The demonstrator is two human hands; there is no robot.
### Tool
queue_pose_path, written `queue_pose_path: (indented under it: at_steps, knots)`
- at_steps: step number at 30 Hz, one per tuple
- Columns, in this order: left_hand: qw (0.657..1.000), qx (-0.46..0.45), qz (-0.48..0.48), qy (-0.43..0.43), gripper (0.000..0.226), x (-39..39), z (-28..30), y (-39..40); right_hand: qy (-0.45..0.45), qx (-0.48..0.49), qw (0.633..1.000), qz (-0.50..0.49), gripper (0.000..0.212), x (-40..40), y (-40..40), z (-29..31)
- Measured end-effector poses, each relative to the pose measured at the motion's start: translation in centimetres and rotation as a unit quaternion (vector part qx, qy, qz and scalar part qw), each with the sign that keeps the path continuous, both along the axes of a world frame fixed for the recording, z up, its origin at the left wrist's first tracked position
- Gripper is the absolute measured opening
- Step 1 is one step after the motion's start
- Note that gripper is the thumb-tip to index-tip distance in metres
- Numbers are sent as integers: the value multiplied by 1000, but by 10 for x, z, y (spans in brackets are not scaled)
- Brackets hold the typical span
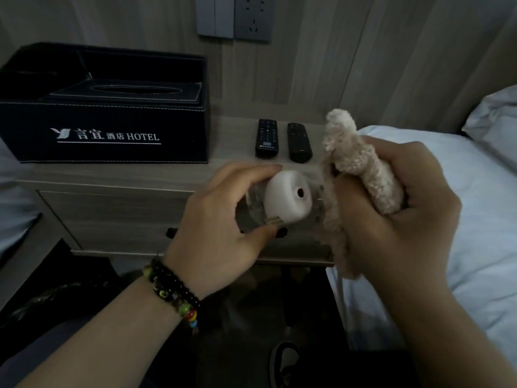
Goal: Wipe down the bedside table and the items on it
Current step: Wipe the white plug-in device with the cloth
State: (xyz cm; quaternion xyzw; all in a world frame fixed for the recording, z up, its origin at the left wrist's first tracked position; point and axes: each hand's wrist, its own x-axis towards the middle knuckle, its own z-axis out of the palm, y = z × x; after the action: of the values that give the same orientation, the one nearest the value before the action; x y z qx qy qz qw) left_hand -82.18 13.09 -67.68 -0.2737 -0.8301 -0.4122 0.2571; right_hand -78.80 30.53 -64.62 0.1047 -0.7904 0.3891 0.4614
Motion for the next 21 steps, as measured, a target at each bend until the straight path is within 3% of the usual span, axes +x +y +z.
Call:
queue_pose_path:
  at_steps: [4, 7, 12, 18, 21]
  knots:
    - [997, -72, -14, 36, 61, 3, -6, 2, -67, 79, 987, 124, 18, 4, 3, 8]
    - [995, -96, -17, 30, 65, 3, -6, 2, -109, 76, 987, 93, 19, 0, 15, 10]
    - [998, -56, -12, 29, 63, 4, -3, 3, -103, 23, 986, 133, 22, 6, 4, 9]
    - [999, -30, -17, 4, 71, 5, -3, 5, -95, -26, 993, 64, 28, -1, 4, 5]
    - [999, 34, -12, -21, 66, 4, -2, 5, -86, -28, 994, 55, 23, 2, -5, -1]
